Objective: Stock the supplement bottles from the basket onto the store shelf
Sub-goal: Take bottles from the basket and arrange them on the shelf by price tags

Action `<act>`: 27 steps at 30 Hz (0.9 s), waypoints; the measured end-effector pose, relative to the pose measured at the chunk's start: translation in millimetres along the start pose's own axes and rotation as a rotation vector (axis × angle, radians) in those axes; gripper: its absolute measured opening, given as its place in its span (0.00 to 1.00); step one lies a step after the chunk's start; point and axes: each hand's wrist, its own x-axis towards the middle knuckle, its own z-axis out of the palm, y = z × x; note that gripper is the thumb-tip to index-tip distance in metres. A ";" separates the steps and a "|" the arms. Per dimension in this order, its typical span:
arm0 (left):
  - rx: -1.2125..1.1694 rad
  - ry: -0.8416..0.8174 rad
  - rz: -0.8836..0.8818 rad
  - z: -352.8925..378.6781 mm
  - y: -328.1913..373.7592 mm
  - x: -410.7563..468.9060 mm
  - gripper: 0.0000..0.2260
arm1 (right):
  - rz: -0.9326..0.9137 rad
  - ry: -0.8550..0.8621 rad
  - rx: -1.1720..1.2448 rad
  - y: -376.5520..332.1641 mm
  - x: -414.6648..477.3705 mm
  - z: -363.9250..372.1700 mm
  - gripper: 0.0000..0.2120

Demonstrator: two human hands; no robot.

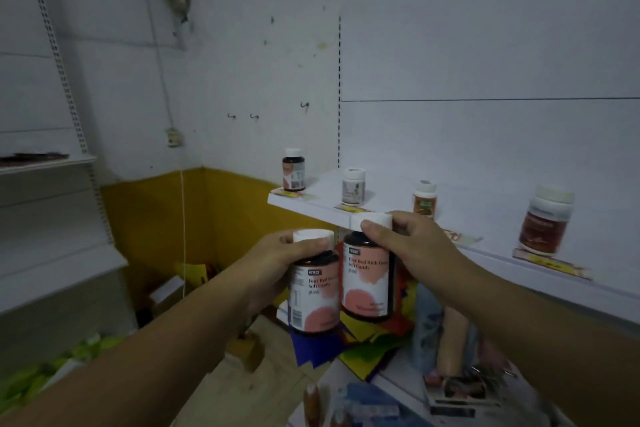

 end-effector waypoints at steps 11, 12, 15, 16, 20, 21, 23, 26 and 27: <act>0.078 0.027 0.064 -102.5 22.7 91.5 0.20 | -0.043 0.003 -0.120 -1.1 124.0 45.5 0.17; 0.093 0.030 0.074 -109.9 25.8 102.9 0.20 | -0.055 0.007 -0.125 0.0 137.1 45.0 0.15; 0.144 0.069 0.107 -132.1 37.7 136.6 0.21 | -0.092 0.040 -0.150 1.0 178.9 41.5 0.15; 0.156 0.086 0.121 -139.5 42.2 145.6 0.21 | -0.107 0.057 -0.170 0.9 191.6 40.7 0.15; 0.208 0.130 0.215 -176.5 69.7 186.2 0.19 | -0.101 0.119 -0.252 7.4 244.5 45.8 0.10; 0.216 0.145 0.251 -186.2 78.0 197.7 0.18 | -0.094 0.117 -0.275 9.5 258.1 48.5 0.11; 0.243 0.164 0.300 -202.7 91.0 220.8 0.17 | -0.081 0.109 -0.324 12.8 281.2 55.4 0.13; 0.275 0.167 0.325 -222.0 102.3 259.5 0.15 | -0.041 0.145 -0.387 19.9 313.8 62.2 0.16; 0.278 0.179 0.339 -227.5 104.4 273.7 0.14 | -0.013 0.164 -0.397 23.0 324.9 63.7 0.16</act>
